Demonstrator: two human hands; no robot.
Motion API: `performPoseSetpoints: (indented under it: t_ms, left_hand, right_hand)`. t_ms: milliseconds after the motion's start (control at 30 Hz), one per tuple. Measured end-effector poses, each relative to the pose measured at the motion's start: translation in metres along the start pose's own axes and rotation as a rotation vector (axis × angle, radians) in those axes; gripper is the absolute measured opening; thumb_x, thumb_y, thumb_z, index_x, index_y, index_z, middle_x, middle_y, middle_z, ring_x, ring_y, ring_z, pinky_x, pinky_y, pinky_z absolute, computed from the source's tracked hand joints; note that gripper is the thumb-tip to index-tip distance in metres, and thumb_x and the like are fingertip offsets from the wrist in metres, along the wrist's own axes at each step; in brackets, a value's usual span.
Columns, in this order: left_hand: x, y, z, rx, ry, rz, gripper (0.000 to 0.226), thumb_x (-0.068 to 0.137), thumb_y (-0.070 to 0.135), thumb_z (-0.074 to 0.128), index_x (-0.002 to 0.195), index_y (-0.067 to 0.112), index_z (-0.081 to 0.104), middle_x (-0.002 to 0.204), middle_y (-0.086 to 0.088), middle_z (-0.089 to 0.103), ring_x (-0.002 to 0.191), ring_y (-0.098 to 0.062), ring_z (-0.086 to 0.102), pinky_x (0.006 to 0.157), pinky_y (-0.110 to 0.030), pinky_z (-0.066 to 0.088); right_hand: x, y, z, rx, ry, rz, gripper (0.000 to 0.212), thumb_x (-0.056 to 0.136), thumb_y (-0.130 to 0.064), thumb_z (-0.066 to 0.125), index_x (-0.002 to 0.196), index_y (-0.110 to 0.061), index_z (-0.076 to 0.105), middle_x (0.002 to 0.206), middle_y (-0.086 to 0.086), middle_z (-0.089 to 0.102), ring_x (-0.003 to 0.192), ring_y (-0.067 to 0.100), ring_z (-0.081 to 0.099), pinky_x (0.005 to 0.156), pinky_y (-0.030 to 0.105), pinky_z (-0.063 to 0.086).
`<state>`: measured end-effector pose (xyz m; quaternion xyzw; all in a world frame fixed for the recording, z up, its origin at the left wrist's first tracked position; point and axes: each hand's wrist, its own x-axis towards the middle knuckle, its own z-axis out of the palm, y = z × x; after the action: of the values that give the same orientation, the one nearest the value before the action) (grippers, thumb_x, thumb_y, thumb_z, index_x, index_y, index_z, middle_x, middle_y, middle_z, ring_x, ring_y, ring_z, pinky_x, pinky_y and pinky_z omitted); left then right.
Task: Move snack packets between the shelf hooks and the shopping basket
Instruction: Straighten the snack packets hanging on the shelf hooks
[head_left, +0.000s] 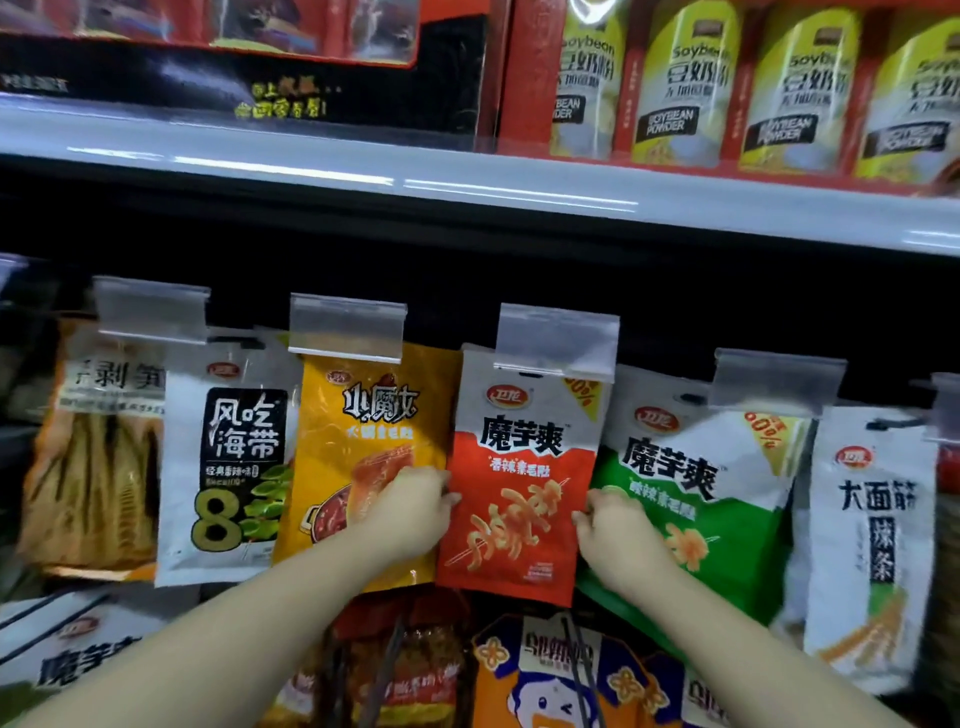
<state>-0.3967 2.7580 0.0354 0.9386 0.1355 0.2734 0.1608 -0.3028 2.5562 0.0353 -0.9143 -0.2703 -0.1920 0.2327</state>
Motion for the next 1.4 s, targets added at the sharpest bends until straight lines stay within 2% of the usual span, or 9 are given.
performPoseSetpoints:
  t_ms: [233, 400, 600, 800, 967, 1100, 1167, 1267, 1400]
  left_hand:
    - [0.005, 0.002, 0.000, 0.210, 0.019, 0.016, 0.034, 0.101, 0.028, 0.043, 0.108, 0.003, 0.064, 0.106, -0.017, 0.065, 0.092, -0.032, 0.066, 0.076, -0.036, 0.055]
    - [-0.006, 0.000, -0.005, 0.291, 0.029, -0.001, 0.041, 0.097, 0.043, 0.043, 0.101, 0.009, 0.066, 0.098, -0.012, 0.065, 0.085, -0.030, 0.065, 0.069, -0.036, 0.056]
    - [-0.023, 0.006, -0.021, 0.455, 0.051, 0.094, 0.038, 0.095, 0.049, 0.041, 0.104, 0.022, 0.065, 0.097, -0.003, 0.066, 0.090, -0.026, 0.066, 0.066, -0.032, 0.049]
    - [-0.040, 0.006, -0.034, 0.507, 0.040, 0.175, 0.035, 0.096, 0.048, 0.041, 0.104, 0.022, 0.064, 0.096, -0.003, 0.067, 0.091, -0.026, 0.066, 0.069, -0.032, 0.051]
    - [-0.049, 0.011, -0.041, 0.738, -0.032, 0.412, 0.036, 0.100, 0.044, 0.031, 0.106, 0.019, 0.057, 0.099, -0.001, 0.068, 0.090, -0.026, 0.066, 0.063, -0.030, 0.042]
    - [-0.053, 0.029, -0.030, 0.636, 0.001, 0.565, 0.039, 0.099, 0.049, 0.029, 0.111, 0.024, 0.056, 0.104, 0.005, 0.065, 0.090, -0.020, 0.066, 0.057, -0.027, 0.038]
    - [-0.050, 0.043, -0.022, 0.501, 0.028, 0.582, 0.038, 0.098, 0.052, 0.030, 0.115, 0.029, 0.056, 0.111, 0.009, 0.064, 0.094, -0.018, 0.066, 0.061, -0.028, 0.046]
    - [-0.046, 0.067, -0.008, 0.354, 0.024, 0.542, 0.037, 0.096, 0.053, 0.035, 0.115, 0.030, 0.057, 0.115, 0.010, 0.063, 0.099, -0.018, 0.064, 0.074, -0.033, 0.053]
    - [-0.048, 0.099, 0.014, 0.272, 0.045, 0.493, 0.041, 0.095, 0.055, 0.037, 0.123, 0.031, 0.055, 0.120, 0.008, 0.062, 0.102, -0.017, 0.063, 0.076, -0.035, 0.054]
  right_hand:
    - [-0.004, -0.015, -0.004, -0.202, -0.040, 0.061, 0.014, 0.095, -0.018, 0.045, 0.104, -0.013, 0.055, 0.105, 0.008, 0.054, 0.088, 0.029, 0.063, 0.064, 0.030, 0.045]
    - [-0.016, -0.015, -0.011, -0.195, -0.015, 0.077, 0.014, 0.094, -0.017, 0.047, 0.083, -0.013, 0.054, 0.087, 0.005, 0.057, 0.075, 0.026, 0.061, 0.061, 0.029, 0.048]
    - [-0.030, -0.018, -0.023, -0.386, 0.010, -0.003, 0.013, 0.094, -0.020, 0.044, 0.093, -0.014, 0.055, 0.090, 0.004, 0.061, 0.082, 0.025, 0.064, 0.065, 0.035, 0.054]
    - [-0.053, -0.019, -0.036, -0.436, 0.050, -0.096, 0.024, 0.098, -0.037, 0.038, 0.098, -0.015, 0.050, 0.097, 0.001, 0.062, 0.088, 0.027, 0.064, 0.064, 0.033, 0.046]
    - [-0.077, -0.015, -0.055, -0.570, 0.038, -0.149, 0.032, 0.100, -0.037, 0.031, 0.117, -0.016, 0.047, 0.108, 0.002, 0.060, 0.098, 0.024, 0.059, 0.070, 0.032, 0.041]
    - [-0.097, 0.008, -0.080, -0.629, 0.053, -0.040, 0.032, 0.099, -0.037, 0.031, 0.117, -0.015, 0.048, 0.112, 0.003, 0.056, 0.106, 0.023, 0.052, 0.077, 0.033, 0.046]
    - [-0.104, 0.025, -0.093, -0.611, 0.106, 0.045, 0.032, 0.098, -0.038, 0.034, 0.117, -0.015, 0.048, 0.113, 0.003, 0.053, 0.108, 0.023, 0.051, 0.080, 0.034, 0.048]
    - [-0.107, 0.048, -0.105, -0.440, 0.183, 0.178, 0.038, 0.096, -0.042, 0.042, 0.119, -0.013, 0.046, 0.116, 0.005, 0.052, 0.107, 0.024, 0.052, 0.082, 0.035, 0.048]
    - [-0.096, 0.072, -0.105, -0.119, 0.217, 0.271, 0.044, 0.090, -0.049, 0.054, 0.115, -0.012, 0.050, 0.114, 0.005, 0.060, 0.097, 0.027, 0.061, 0.082, 0.039, 0.051]
